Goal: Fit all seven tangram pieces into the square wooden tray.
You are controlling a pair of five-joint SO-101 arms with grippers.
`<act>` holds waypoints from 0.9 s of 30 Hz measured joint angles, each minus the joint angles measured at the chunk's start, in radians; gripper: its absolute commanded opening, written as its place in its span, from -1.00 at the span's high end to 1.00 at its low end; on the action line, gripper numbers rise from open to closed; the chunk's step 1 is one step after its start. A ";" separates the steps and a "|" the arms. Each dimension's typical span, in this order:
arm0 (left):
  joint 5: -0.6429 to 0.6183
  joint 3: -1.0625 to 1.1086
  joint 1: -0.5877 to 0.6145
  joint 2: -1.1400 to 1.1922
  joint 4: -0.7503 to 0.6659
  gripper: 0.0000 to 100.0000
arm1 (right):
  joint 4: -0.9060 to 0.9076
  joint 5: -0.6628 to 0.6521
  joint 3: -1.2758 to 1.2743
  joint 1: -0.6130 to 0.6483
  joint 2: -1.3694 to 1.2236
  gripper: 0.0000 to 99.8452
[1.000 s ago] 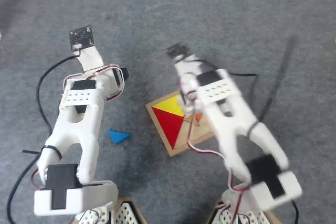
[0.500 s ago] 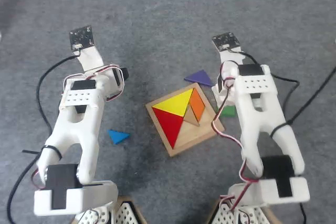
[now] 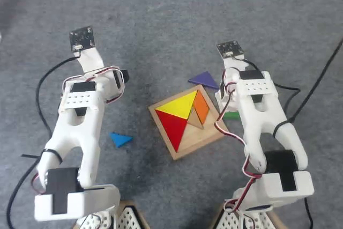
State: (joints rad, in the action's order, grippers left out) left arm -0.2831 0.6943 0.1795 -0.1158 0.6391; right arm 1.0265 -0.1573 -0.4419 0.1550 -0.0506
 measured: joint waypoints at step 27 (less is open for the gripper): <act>0.000 0.000 0.000 0.000 0.000 0.52 | -0.084 0.031 0.002 0.017 -0.158 0.66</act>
State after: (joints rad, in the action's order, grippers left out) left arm -0.2831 0.6943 0.1795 -0.1158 0.6391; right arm 0.9421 -0.1266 -0.4404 0.1718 -0.2087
